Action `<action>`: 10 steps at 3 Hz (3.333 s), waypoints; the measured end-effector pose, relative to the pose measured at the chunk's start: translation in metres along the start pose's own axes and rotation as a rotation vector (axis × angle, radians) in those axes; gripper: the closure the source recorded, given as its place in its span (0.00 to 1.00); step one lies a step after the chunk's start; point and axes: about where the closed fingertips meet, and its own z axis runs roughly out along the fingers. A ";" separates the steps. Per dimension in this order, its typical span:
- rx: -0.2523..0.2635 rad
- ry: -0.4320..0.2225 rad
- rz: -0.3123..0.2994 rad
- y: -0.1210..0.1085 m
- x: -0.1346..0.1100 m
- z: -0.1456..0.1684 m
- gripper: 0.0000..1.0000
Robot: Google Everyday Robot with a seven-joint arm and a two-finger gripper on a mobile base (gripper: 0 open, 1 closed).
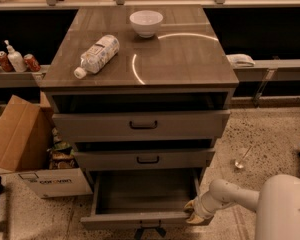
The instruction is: Open bottom drawer
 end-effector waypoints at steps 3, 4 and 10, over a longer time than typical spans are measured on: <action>-0.064 -0.065 0.111 0.047 0.010 -0.002 1.00; -0.064 -0.065 0.111 0.047 0.010 -0.002 0.84; 0.002 -0.107 0.104 0.044 0.013 -0.034 0.00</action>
Offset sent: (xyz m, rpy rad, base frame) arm -0.0605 -0.0195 0.0000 0.0810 0.1490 -0.0999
